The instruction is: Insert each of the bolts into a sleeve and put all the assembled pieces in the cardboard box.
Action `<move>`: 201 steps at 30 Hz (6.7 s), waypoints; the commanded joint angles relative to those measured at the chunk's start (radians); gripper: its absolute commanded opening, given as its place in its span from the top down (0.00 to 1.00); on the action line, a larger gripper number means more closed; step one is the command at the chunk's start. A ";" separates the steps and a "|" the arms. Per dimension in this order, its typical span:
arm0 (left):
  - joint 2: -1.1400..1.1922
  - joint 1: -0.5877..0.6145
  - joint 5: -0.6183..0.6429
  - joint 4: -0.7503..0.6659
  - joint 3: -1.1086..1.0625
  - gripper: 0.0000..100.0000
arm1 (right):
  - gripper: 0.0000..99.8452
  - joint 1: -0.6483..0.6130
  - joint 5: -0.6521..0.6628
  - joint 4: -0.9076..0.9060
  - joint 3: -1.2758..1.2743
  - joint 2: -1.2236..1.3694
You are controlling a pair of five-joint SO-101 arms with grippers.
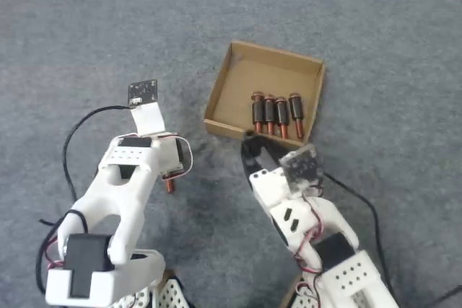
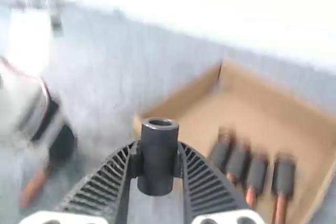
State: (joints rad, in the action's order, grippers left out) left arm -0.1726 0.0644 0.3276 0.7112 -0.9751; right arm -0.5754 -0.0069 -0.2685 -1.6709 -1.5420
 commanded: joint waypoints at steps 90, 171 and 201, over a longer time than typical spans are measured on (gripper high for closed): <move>-0.520 -0.089 -0.006 -0.123 -0.081 0.99 | 0.99 -0.096 0.012 2.020 0.051 1.850; -1.646 -0.321 0.158 -0.230 -0.710 0.99 | 0.99 -0.203 0.094 1.873 0.048 1.840; -1.191 -0.381 0.110 -0.528 -0.716 0.99 | 0.99 -0.160 0.094 1.879 0.048 1.840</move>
State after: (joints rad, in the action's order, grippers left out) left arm -1.3694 -0.3161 0.4411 0.1726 -1.6978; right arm -0.7549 0.0606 1.6049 -1.5911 0.3575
